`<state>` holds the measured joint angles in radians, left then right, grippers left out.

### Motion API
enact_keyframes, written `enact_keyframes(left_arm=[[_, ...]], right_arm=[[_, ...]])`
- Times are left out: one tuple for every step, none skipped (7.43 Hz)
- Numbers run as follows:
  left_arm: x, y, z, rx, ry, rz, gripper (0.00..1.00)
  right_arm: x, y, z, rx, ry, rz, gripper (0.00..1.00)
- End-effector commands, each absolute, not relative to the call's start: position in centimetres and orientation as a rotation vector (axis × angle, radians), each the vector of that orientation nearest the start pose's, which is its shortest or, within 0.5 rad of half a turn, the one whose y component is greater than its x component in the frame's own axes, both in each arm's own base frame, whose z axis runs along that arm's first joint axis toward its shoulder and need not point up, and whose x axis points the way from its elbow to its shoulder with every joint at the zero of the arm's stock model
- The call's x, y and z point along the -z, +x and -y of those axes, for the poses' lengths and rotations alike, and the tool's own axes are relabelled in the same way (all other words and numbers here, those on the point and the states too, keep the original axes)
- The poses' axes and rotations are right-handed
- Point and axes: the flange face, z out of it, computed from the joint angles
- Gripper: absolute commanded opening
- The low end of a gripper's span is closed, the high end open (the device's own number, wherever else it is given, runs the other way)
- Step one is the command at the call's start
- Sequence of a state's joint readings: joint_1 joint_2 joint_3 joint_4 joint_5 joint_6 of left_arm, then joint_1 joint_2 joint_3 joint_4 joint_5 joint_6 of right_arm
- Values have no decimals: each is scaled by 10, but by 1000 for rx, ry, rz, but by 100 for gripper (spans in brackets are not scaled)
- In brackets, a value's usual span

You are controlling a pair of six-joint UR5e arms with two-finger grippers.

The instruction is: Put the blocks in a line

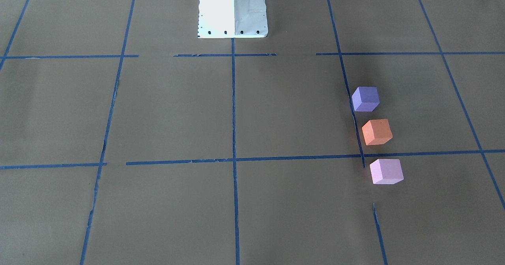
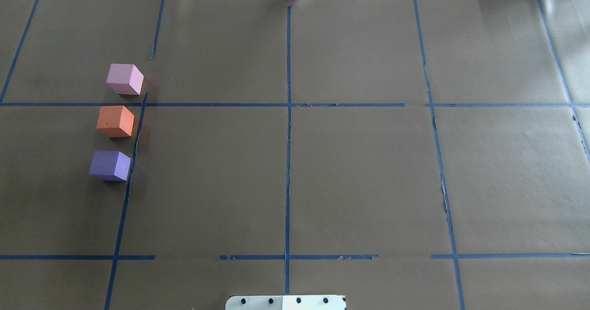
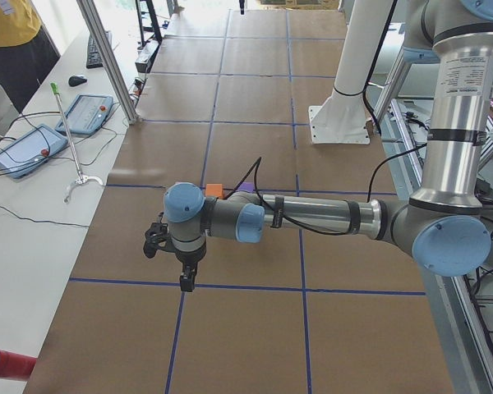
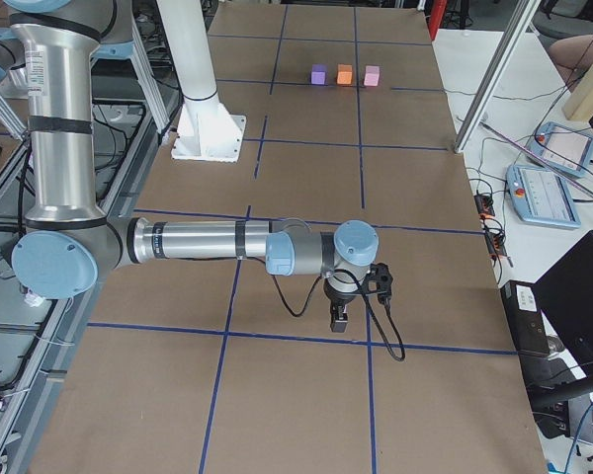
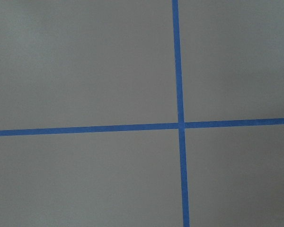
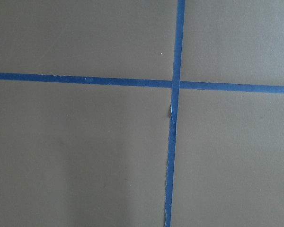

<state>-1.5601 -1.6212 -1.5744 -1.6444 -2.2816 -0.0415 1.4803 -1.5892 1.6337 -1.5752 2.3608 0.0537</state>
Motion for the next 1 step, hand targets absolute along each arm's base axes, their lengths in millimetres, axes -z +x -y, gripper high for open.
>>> enact_keyframes(left_arm=[[-630,-63,522,-13,100,-712,100]], right_arm=[[-636,18,490,51,-18,791,100]])
